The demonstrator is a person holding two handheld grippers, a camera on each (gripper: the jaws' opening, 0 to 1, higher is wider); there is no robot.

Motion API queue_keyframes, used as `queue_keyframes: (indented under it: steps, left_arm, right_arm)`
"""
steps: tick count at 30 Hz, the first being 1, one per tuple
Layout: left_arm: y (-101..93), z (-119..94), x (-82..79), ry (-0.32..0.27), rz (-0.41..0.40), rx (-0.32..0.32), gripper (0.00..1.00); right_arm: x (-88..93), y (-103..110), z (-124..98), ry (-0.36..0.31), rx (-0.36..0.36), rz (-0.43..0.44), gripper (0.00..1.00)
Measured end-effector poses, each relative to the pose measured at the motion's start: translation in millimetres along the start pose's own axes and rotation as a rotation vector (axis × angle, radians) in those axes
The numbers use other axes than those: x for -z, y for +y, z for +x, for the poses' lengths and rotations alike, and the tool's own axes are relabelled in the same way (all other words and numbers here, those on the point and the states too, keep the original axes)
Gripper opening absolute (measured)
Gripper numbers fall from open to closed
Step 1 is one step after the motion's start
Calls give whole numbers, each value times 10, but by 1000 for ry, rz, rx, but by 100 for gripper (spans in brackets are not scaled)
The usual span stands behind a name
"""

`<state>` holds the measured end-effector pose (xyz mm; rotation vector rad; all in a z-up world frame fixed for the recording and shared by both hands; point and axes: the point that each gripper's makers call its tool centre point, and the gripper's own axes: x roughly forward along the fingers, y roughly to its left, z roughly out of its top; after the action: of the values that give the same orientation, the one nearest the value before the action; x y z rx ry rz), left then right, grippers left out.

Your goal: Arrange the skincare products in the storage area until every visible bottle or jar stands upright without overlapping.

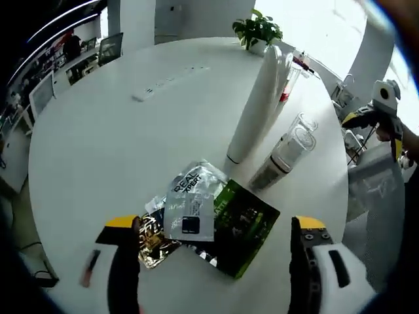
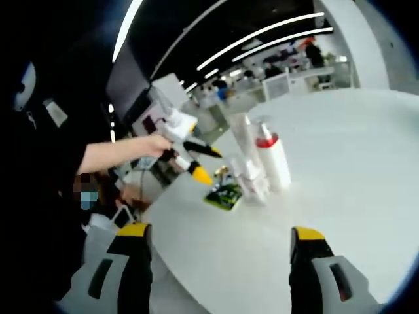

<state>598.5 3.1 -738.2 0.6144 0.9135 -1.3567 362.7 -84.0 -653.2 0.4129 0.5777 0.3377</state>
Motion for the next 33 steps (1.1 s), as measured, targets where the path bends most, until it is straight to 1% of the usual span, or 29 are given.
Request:
queue_keyframes:
  steps: [4,7,8,10,18,21,24,28,33]
  left_arm:
    - [79,44,-18,-18,-14,-3,77]
    - [101,89,-25,-25,-13,3,72]
    - [133,122,-13,-20,-5,0,69]
    - [160,164,9,-10,5,-5,65]
    - [191,342,55,5,50,-14,61]
    - [228,397,74,17,75,-29,59]
    - [231,415,78,19,80,-34,58]
    - [277,434,90,21,110,-61,54]
    - [273,440,91,15,107,-68,53]
  right_arm:
    - [11,-27,13,0,2,8,90]
    - [22,-40,21,5,2,9,90]
    - [28,-53,23,6,3,12,90]
    - [37,-74,27,8,6,17,90]
    - [88,-126,49,21,11,33,90]
    - [113,-138,65,28,11,37,90]
    - [115,-147,74,28,11,42,90]
    - [126,-163,79,30,14,47,90]
    - [148,-167,83,34,15,52,90]
